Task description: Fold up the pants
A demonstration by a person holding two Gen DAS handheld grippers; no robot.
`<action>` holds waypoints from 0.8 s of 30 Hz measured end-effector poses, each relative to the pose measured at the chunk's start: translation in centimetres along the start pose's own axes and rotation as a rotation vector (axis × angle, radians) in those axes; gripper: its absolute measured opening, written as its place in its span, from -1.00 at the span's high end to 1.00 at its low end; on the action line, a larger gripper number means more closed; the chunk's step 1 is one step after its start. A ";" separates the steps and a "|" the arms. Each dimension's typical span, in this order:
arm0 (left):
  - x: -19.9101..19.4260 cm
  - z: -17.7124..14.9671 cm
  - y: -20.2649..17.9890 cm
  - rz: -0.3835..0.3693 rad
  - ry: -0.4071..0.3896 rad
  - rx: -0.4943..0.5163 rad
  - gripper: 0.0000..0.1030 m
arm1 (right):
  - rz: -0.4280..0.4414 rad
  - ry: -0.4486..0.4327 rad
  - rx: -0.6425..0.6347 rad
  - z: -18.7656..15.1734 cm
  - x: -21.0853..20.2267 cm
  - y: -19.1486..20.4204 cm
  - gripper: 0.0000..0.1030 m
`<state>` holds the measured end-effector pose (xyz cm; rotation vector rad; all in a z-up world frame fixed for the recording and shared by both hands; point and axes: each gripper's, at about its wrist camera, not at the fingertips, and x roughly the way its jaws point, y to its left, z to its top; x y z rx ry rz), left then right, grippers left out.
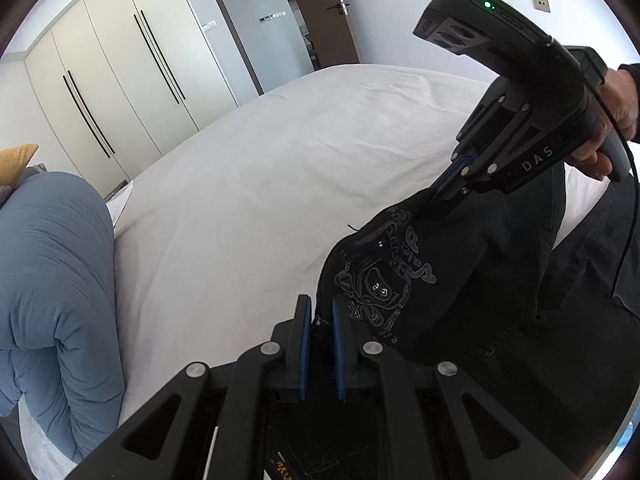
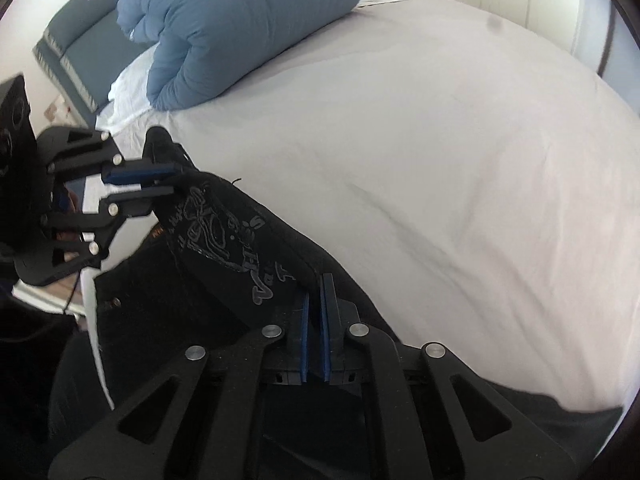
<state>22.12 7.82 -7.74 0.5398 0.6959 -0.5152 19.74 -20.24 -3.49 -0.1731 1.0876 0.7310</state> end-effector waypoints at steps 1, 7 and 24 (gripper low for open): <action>-0.5 -0.3 -0.1 -0.003 0.001 -0.011 0.81 | 0.023 -0.018 0.048 -1.0 -0.5 0.3 0.92; -2.7 -3.0 -1.2 -0.036 0.024 -0.065 0.81 | 0.195 -0.080 0.283 -5.6 -1.0 1.0 0.92; -7.3 -13.1 -9.6 -0.137 0.138 -0.020 0.80 | 0.025 0.059 0.047 -18.5 -0.1 18.6 0.92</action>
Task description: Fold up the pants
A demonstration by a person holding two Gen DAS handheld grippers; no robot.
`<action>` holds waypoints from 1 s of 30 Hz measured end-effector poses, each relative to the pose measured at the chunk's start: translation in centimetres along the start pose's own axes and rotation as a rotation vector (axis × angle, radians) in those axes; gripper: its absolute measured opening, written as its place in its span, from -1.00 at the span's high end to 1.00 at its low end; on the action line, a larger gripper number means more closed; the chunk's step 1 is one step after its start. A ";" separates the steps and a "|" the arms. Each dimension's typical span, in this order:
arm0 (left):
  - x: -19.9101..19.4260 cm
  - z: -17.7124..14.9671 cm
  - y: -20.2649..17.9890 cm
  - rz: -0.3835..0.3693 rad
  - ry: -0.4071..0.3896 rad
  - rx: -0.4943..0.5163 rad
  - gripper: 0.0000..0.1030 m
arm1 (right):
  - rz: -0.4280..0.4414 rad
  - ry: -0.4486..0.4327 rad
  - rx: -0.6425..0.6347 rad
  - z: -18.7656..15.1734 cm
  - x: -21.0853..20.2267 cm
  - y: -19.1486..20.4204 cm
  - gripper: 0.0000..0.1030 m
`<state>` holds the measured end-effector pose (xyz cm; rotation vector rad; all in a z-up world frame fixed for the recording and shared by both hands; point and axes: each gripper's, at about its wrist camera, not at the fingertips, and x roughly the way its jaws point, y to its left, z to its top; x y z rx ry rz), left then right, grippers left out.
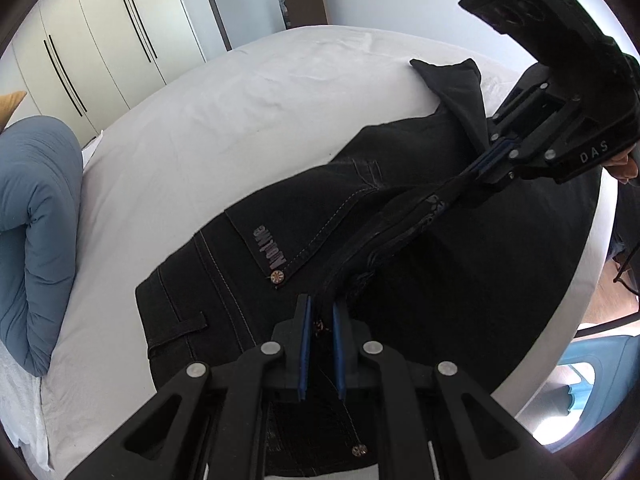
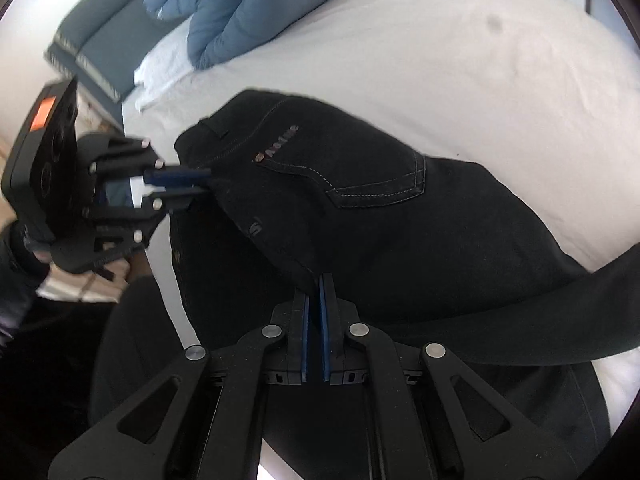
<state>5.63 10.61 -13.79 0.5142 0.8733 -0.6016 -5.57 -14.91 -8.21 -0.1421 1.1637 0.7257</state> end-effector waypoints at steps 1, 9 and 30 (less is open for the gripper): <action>0.0 -0.6 -0.4 0.002 0.008 0.003 0.80 | -0.034 0.010 -0.039 -0.6 0.3 1.4 0.92; -0.1 -3.5 -0.3 -0.074 0.046 -0.038 0.80 | -0.172 0.061 -0.214 -3.6 3.2 9.9 0.92; -0.2 -5.0 -0.6 -0.147 0.048 0.027 0.78 | -0.365 0.099 -0.434 -8.6 5.0 16.6 0.92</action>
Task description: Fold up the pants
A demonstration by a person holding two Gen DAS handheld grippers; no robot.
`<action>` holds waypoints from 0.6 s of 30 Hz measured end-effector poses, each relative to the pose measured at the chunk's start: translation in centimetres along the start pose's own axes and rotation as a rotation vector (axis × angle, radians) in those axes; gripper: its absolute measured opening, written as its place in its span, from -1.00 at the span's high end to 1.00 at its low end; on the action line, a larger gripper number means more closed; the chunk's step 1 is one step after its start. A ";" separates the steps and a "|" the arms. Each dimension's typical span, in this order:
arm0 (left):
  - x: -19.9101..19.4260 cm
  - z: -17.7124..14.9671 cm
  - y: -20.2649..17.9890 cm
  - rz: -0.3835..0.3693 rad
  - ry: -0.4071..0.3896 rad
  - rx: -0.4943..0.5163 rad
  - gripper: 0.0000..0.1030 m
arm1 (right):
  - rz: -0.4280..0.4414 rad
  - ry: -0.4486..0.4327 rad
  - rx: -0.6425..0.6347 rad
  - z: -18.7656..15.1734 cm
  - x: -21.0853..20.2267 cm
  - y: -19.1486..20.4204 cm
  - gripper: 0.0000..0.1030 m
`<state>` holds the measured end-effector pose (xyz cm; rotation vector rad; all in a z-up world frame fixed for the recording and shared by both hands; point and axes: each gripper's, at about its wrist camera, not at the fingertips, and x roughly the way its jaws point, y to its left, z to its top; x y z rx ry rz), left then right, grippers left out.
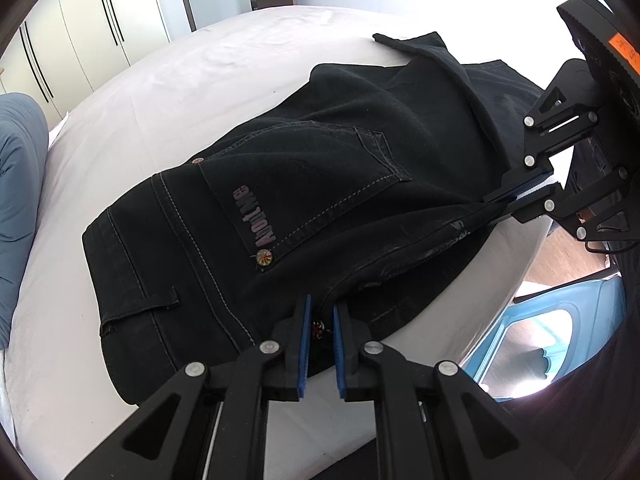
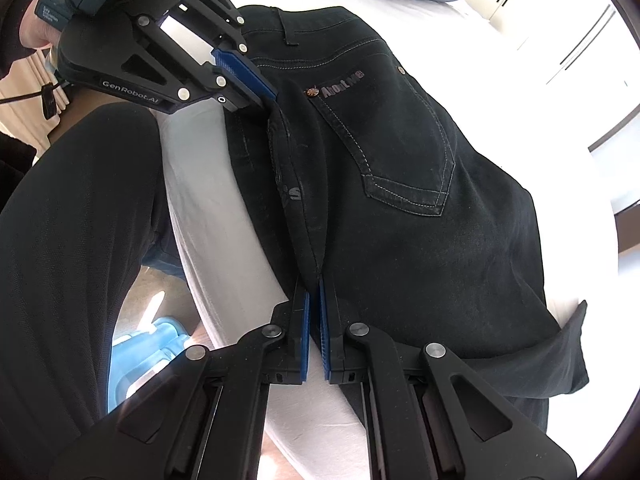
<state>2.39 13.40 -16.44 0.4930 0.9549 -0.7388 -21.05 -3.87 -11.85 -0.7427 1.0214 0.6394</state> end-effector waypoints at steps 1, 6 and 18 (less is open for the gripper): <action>0.1 -0.2 0.0 0.007 0.004 0.009 0.73 | 0.000 0.002 -0.002 -0.3 0.1 -0.3 0.92; 0.7 -1.0 0.4 0.007 0.002 -0.033 0.50 | 0.012 0.013 0.035 -0.9 2.0 -1.0 0.91; -6.3 -0.5 2.8 0.039 -0.139 -0.224 -0.17 | -0.020 0.002 0.105 -1.2 2.9 -0.5 0.84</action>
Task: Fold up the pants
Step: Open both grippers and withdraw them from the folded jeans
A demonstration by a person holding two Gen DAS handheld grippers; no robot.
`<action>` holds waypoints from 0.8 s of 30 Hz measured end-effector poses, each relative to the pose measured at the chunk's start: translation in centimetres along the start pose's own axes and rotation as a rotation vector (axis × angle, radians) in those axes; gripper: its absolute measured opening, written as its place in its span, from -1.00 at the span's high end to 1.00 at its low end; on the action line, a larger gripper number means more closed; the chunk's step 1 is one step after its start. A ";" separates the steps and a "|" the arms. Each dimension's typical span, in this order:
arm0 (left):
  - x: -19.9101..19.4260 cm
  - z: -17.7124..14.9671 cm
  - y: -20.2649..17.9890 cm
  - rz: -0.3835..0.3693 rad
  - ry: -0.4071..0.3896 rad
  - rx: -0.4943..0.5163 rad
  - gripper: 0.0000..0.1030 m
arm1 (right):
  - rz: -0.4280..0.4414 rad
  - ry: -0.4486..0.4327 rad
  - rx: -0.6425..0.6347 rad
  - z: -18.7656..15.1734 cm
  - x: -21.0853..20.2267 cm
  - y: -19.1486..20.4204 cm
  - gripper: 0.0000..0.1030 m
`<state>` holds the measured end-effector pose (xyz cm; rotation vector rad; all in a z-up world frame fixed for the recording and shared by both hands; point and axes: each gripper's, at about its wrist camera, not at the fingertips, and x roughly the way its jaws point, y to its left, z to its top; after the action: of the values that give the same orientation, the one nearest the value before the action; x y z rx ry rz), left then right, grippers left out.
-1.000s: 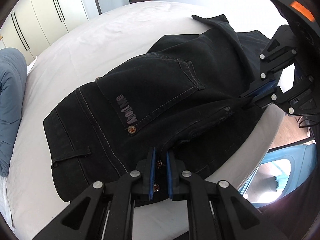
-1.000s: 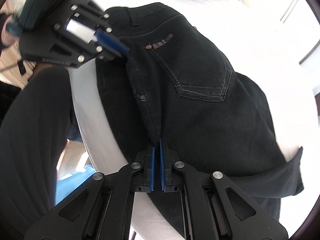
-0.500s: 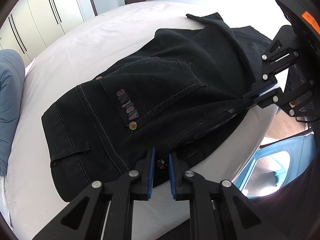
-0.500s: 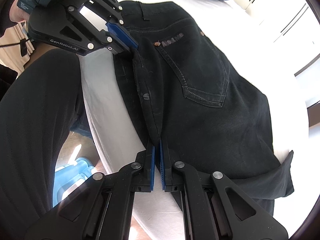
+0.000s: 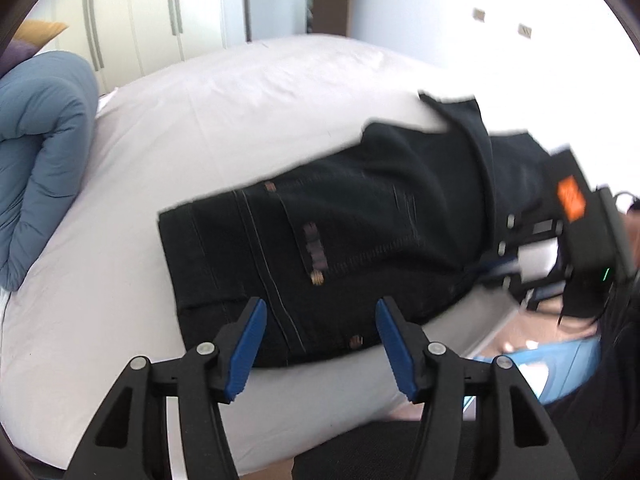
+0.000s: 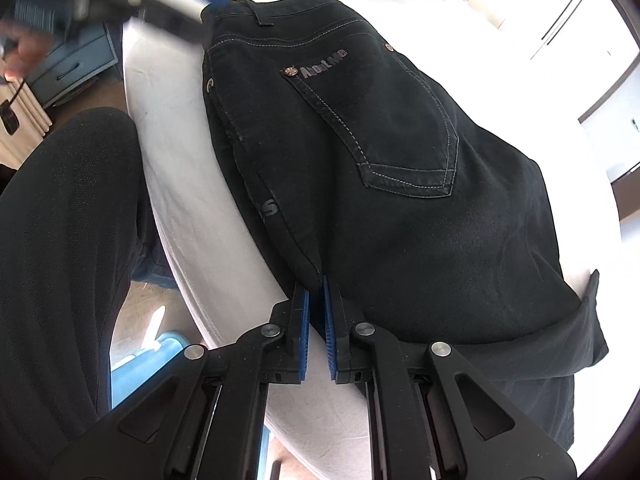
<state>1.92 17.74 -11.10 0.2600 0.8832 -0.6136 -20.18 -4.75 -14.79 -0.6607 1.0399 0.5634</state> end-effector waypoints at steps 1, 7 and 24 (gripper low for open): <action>-0.1 0.8 0.2 0.005 -0.016 -0.022 -0.17 | -0.004 -0.003 0.006 0.0 0.0 0.1 0.84; 5.5 3.2 -1.5 0.007 0.040 -0.066 -0.16 | -0.021 -0.023 0.039 -0.2 -0.1 0.1 0.83; 7.5 4.8 -6.0 0.113 0.132 -0.028 -0.16 | 0.005 -0.338 0.333 -6.8 -9.1 -4.3 0.67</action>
<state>5.03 7.82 -13.82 0.3257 0.9967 -0.4830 -24.85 -13.67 -7.91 -0.2569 0.7917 0.4724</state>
